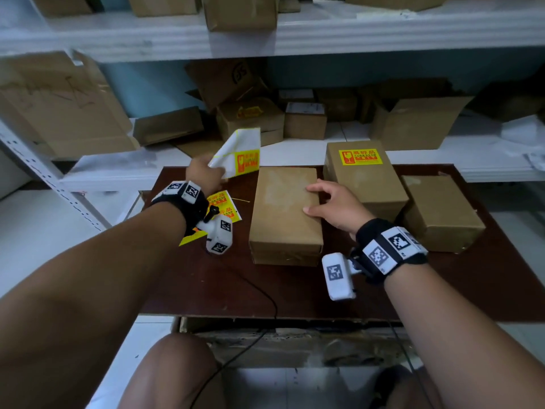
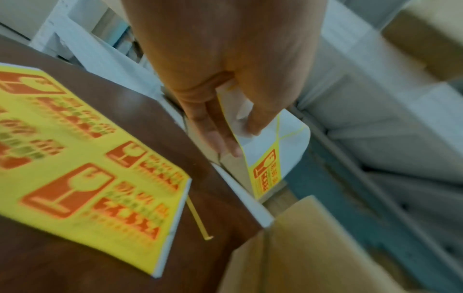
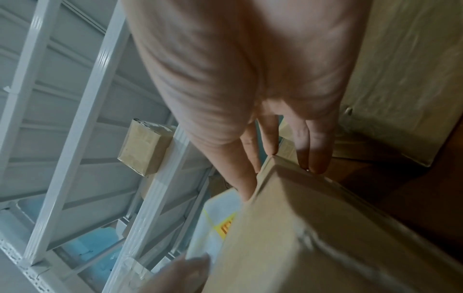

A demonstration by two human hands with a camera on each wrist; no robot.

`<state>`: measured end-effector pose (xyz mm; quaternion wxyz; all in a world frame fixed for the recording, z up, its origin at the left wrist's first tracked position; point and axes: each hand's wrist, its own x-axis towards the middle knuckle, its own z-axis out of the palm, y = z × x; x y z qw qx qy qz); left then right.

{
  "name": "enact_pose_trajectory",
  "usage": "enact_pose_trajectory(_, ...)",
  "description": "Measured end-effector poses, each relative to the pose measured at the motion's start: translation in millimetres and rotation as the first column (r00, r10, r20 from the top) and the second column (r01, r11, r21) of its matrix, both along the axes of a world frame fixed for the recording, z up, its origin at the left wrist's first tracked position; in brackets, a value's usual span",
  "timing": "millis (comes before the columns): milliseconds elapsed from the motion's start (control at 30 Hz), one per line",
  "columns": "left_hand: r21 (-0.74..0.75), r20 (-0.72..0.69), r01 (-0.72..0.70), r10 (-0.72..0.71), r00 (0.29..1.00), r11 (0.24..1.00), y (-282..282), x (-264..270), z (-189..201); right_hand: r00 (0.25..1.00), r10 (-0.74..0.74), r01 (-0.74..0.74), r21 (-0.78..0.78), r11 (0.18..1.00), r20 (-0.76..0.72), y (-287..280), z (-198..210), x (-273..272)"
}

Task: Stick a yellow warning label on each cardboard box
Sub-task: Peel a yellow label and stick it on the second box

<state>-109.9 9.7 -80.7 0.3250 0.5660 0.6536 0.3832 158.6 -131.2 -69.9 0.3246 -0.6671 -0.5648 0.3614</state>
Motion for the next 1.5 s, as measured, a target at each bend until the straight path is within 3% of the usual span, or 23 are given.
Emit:
enact_pose_trajectory(67,0.037,0.161,0.108,-0.112,0.981,0.993,-9,11,20,1.000,-0.002,0.001,-0.008,1.000,-0.017,-1,4,2)
enact_pose_trajectory(133,0.057,0.236,0.214,-0.221,0.946,0.975,-20,21,40,0.999,-0.007,0.007,-0.003,1.000,-0.039,0,9,4)
enact_pose_trajectory(233,0.035,0.328,0.315,-0.309,0.893,0.948,-36,27,54,0.976,-0.062,0.070,0.033,0.997,-0.209,4,16,8)
enact_pose_trajectory(367,-0.021,0.361,0.376,-0.344,0.867,0.926,-58,30,51,0.853,-0.116,0.181,0.080,0.980,-0.508,9,19,11)
enact_pose_trajectory(500,-0.013,0.518,0.264,-0.219,0.827,0.964,-73,37,32,0.819,-0.135,0.184,0.033,0.982,-0.558,13,13,7)
enact_pose_trajectory(567,-0.032,0.694,0.205,-0.126,0.709,0.978,-76,43,26,0.816,-0.148,0.201,0.034,0.979,-0.559,18,12,3)
enact_pose_trajectory(667,-0.093,0.948,0.243,0.011,0.319,0.966,-80,46,25,0.799,-0.166,0.254,0.074,0.964,-0.578,27,14,0)
enact_pose_trajectory(733,-0.087,0.993,0.304,0.058,0.103,0.949,-78,46,29,0.786,-0.173,0.284,0.098,0.954,-0.594,34,16,1)
enact_pose_trajectory(800,-0.021,0.999,0.346,0.011,0.030,0.938,-78,48,35,0.757,-0.172,0.297,0.097,0.950,-0.631,39,18,2)
enact_pose_trajectory(967,0.042,0.981,0.392,-0.113,0.159,0.919,-79,61,36,0.726,-0.150,0.276,0.084,0.958,-0.671,45,20,-3)
enact_pose_trajectory(1100,-0.034,0.900,0.360,-0.129,0.417,0.932,-77,64,25,0.741,-0.144,0.259,0.081,0.962,-0.656,44,20,-8)
enact_pose_trajectory(1167,-0.063,0.857,0.332,-0.119,0.501,0.941,-79,67,22,0.771,-0.132,0.241,0.093,0.966,-0.623,44,19,-9)
enact_pose_trajectory(1300,-0.072,0.837,0.314,-0.114,0.536,0.947,-81,69,20,0.802,-0.144,0.251,0.107,0.962,-0.580,44,14,-8)
enact_pose_trajectory(1500,-0.095,0.844,0.285,-0.075,0.531,0.954,-76,66,15,0.808,-0.149,0.264,0.125,0.956,-0.570,43,13,-14)
